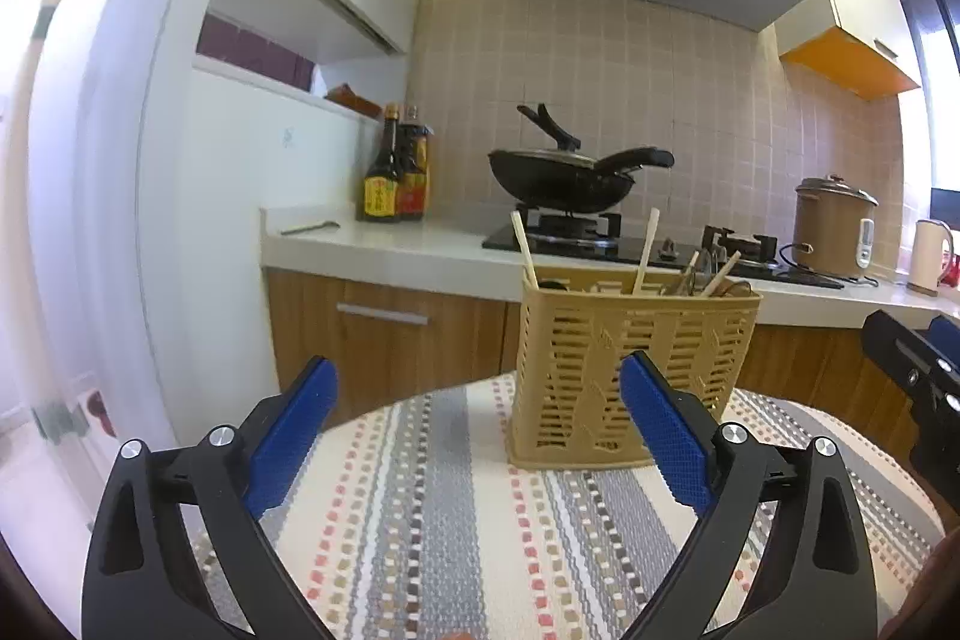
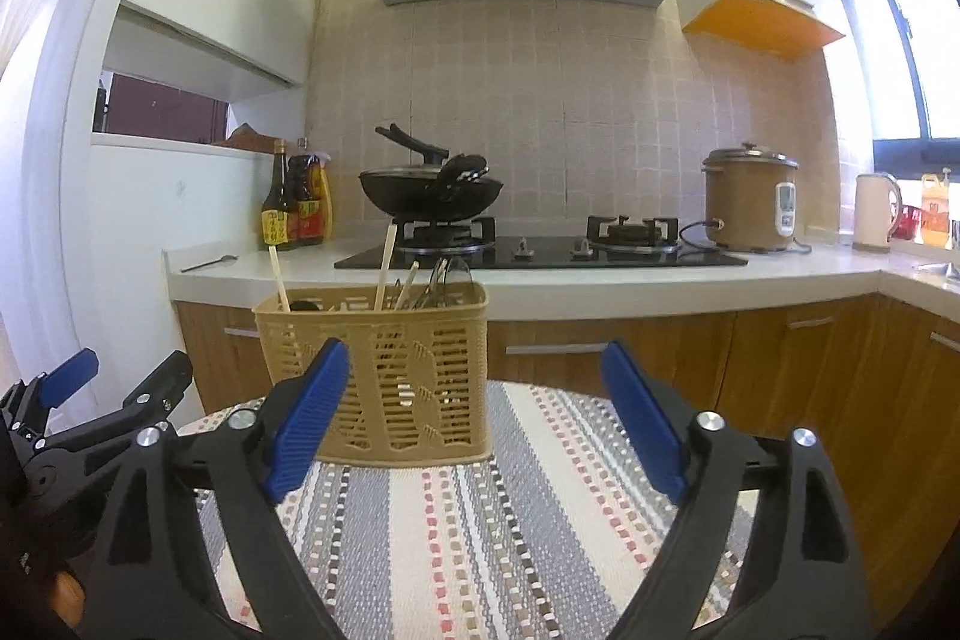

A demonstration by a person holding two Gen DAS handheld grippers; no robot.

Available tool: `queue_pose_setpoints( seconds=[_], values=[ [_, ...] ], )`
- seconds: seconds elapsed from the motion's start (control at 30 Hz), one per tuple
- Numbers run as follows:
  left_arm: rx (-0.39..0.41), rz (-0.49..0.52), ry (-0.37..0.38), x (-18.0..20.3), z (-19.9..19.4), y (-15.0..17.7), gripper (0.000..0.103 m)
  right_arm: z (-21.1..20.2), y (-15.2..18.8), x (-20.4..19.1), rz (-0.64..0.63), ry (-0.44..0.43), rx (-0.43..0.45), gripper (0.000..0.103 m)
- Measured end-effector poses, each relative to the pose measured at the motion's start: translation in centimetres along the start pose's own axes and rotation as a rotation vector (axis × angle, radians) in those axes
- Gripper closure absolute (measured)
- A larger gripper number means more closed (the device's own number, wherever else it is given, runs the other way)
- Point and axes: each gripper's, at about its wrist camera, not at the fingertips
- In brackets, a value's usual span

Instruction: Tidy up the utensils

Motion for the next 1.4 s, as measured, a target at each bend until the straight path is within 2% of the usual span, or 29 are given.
queue_pose_setpoints(
  seconds=[0.6, 1.4],
  values=[
    [0.032, 0.086, -0.070, 1.0, -0.8, 0.1, 0.009, -0.4, 0.3, -0.5, -0.039, 0.025, 0.023, 0.020],
    [0.021, 0.104, -0.068, 1.3, -0.6, 0.3, 0.008, -0.3, 0.4, -0.3, -0.023, 0.021, 0.018, 0.020]
  ],
)
Point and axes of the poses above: each gripper's, at about its wrist camera, not at the fingertips, and z roughly the way its jaws point, x to its right, y to its underside, and after that the axes turned 11 degrees about z, right-handed
